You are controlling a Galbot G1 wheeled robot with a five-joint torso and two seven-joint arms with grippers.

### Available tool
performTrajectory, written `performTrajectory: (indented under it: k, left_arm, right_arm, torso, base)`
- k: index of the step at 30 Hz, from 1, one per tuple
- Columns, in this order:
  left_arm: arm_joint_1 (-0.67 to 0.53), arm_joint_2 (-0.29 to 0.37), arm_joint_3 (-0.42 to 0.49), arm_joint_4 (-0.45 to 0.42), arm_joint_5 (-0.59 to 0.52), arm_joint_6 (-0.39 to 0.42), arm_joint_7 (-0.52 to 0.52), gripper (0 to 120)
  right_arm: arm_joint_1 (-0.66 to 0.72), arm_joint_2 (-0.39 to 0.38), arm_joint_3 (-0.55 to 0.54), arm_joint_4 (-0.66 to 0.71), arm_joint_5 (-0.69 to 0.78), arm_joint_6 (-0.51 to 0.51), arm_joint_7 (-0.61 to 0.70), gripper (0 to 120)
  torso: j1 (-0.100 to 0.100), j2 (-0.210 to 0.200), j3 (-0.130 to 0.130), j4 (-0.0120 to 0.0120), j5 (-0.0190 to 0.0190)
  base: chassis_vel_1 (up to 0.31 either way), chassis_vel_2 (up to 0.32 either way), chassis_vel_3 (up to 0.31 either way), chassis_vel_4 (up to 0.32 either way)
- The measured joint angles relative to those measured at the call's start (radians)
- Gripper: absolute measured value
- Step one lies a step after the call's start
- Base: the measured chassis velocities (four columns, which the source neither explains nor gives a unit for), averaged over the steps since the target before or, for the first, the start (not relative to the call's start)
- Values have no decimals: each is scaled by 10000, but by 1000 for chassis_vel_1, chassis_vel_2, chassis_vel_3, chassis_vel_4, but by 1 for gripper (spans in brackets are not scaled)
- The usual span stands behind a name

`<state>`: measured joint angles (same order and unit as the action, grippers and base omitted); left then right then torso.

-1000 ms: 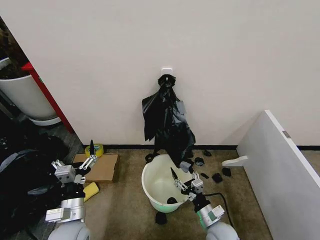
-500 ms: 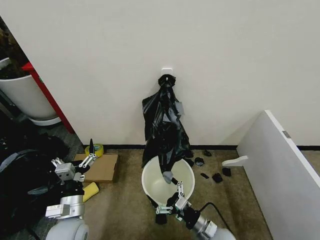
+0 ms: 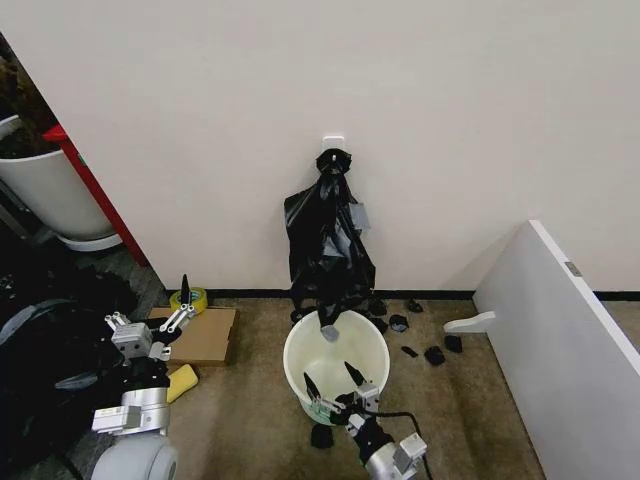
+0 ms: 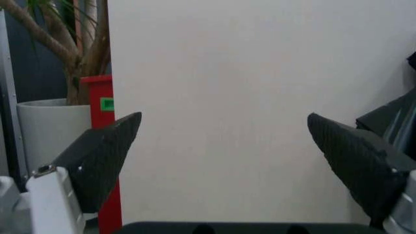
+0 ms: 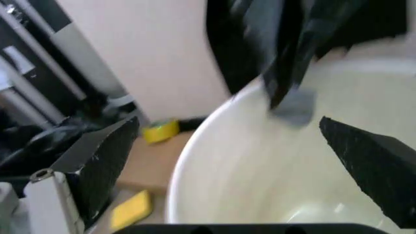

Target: Place the garbage bag over the trash bin.

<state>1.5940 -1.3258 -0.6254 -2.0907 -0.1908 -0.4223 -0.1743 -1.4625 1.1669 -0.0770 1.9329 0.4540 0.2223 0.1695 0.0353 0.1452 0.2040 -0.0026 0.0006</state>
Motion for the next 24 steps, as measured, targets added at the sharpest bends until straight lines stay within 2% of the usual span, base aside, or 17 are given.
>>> performTrajectory:
  k: [2, 3, 8, 11, 14, 18, 24]
  left_arm:
    - [24, 1, -14, -1, 6, -3, 1, 100]
    - [24, 1, -14, -1, 6, -3, 1, 100]
    - [42, 3, -17, 13, 62, -8, 2, 100]
    - [47, -5, -10, 33, 93, -8, 2, 100]
    - [55, -11, -6, 68, 122, -5, 2, 100]
    - [47, -29, -18, 99, 131, 1, 2, 100]
    - [51, -156, 5, 150, 229, 3, 1, 100]
  right_arm:
    - [272, 178, 381, -314, -1341, 256, 83, 100]
    - [272, 178, 381, -314, -1341, 256, 83, 100]
    - [927, 498, 950, -1247, -4485, 512, 351, 100]
    - [1185, 576, 1105, -1621, -5131, 557, 399, 100]
    - [1738, 648, 1549, -2439, -6374, 679, 397, 100]
    - [2085, 607, 1673, -2786, -7021, 644, 498, 98]
    - [2694, 783, 1726, -3079, -8067, 582, 936, 74]
  torso:
    - [0, 0, 0, 1, -1]
    - [0, 0, 0, 1, -1]
    - [0, 0, 0, 0, 0]
    - [0, 0, 1, 2, 3]
    - [0, -1, 1, 1, 1]
    - [0, -1, 1, 0, 1]
    - [0, -1, 1, 1, 0]
  base:
    - [0, 0, 0, 0]
    - [0, 0, 0, 0]
    - [0, 0, 0, 0]
    - [0, 0, 0, 0]
    - [0, 0, 0, 0]
    - [0, 0, 0, 0]
    - [0, 0, 0, 0]
